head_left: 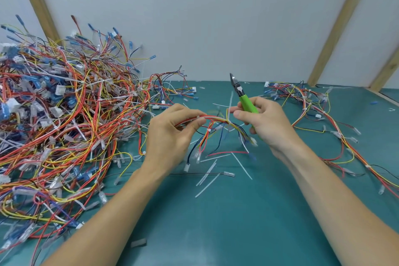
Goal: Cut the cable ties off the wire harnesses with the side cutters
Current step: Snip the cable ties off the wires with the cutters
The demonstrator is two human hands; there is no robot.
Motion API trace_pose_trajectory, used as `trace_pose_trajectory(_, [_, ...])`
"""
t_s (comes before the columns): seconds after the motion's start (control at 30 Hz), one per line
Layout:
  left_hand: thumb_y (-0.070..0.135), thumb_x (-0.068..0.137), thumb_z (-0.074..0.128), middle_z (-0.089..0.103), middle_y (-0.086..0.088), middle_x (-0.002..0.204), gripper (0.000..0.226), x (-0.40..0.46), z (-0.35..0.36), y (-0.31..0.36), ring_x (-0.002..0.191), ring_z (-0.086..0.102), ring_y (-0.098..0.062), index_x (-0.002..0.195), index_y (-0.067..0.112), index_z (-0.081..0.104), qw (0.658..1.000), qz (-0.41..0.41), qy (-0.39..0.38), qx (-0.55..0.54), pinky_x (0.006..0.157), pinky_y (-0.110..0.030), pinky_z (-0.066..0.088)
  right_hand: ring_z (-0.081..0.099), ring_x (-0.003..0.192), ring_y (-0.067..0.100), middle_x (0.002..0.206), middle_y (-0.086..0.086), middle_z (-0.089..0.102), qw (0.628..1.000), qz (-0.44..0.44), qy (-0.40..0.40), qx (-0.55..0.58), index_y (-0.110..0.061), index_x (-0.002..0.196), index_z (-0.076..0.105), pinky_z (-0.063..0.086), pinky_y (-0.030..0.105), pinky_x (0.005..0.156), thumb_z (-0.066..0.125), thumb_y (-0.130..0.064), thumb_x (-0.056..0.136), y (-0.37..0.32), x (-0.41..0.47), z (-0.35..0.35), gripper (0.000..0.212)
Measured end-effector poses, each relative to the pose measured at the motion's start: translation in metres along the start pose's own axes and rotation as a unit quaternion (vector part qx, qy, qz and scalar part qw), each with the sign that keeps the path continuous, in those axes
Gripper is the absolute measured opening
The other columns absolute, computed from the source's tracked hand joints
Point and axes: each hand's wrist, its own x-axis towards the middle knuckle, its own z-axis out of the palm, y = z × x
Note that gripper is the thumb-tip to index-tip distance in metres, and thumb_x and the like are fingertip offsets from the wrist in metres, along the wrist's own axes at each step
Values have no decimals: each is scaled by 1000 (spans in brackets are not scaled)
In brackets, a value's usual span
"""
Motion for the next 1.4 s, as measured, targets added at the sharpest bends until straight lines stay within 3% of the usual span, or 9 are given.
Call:
trace_pose_trajectory(0.13, [13, 87, 77, 68, 5, 83, 7, 0, 1, 4, 78, 64, -11, 91, 18, 79, 999, -21, -41, -10, 72, -21, 49, 62, 57, -8, 96, 8, 75, 1000, -3, -9, -19, -8, 99, 66, 42, 5, 53, 73, 1, 89, -1, -3, 1, 15])
trace_pose_trajectory(0.27, [39, 89, 69, 70, 12, 97, 17, -1, -3, 9, 90, 66, -6, 97, 26, 77, 994, -41, -60, 78, 83, -34, 52, 64, 63, -7, 84, -3, 73, 997, -35, 1, -63, -18, 92, 66, 45, 6, 59, 79, -3, 86, -2, -3, 2, 20])
trace_pose_trajectory(0.37, [45, 89, 65, 70, 11, 114, 31, 0, -6, 22, 108, 64, -13, 111, 25, 74, 978, 71, -48, 191, 94, -39, 46, 69, 74, 2, 81, -6, 74, 992, -84, 7, -93, -21, 91, 65, 54, 17, 75, 79, -3, 85, -2, -8, 9, 24])
trace_pose_trajectory(0.47, [32, 91, 68, 72, 12, 107, 13, -2, 0, 34, 102, 66, -13, 100, 23, 74, 955, 203, -84, 198, 92, -38, 45, 72, 79, 13, 79, -7, 75, 985, -135, 4, -109, -22, 91, 64, 58, 31, 79, 78, -4, 84, -2, -15, 20, 25])
trace_pose_trajectory(0.67, [38, 98, 56, 66, 11, 104, 20, -4, -2, 28, 100, 60, -16, 110, 26, 66, 939, 167, -165, 252, 86, -31, 38, 74, 80, 17, 81, -6, 76, 983, -153, 16, -103, -19, 91, 63, 60, 49, 84, 74, -3, 86, -1, -19, 26, 20])
trace_pose_trajectory(0.9, [59, 99, 39, 65, 15, 101, 35, -4, 1, 19, 100, 54, -16, 109, 34, 62, 921, 71, -159, 349, 85, -34, 35, 72, 75, 11, 81, -4, 76, 985, -149, 10, -85, -14, 92, 64, 56, 24, 74, 76, -1, 86, -2, -18, 27, 18])
trace_pose_trajectory(1.1, [39, 100, 55, 71, 14, 101, 17, 1, -3, 14, 112, 57, -13, 107, 36, 71, 911, 114, -176, 354, 109, -35, 29, 73, 80, 14, 81, -2, 76, 985, -151, -19, -74, -14, 91, 64, 57, 24, 76, 78, -1, 85, -3, -20, 29, 20])
trace_pose_trajectory(1.3, [21, 90, 73, 69, 6, 81, 5, 5, 0, 5, 89, 62, -27, 92, 24, 77, 920, 183, -22, 346, 97, -41, 44, 75, 79, 21, 81, 7, 74, 983, -184, -15, 20, -13, 91, 62, 58, 25, 70, 75, 3, 87, -14, -21, 25, 22])
trace_pose_trajectory(1.4, [16, 91, 72, 69, 1, 86, 6, 4, 8, -1, 91, 65, -28, 95, 19, 76, 926, 189, -72, 319, 95, -39, 47, 74, 73, 16, 81, 13, 72, 986, -167, -22, 16, -12, 90, 61, 56, 21, 66, 74, 7, 86, -9, -20, 26, 23])
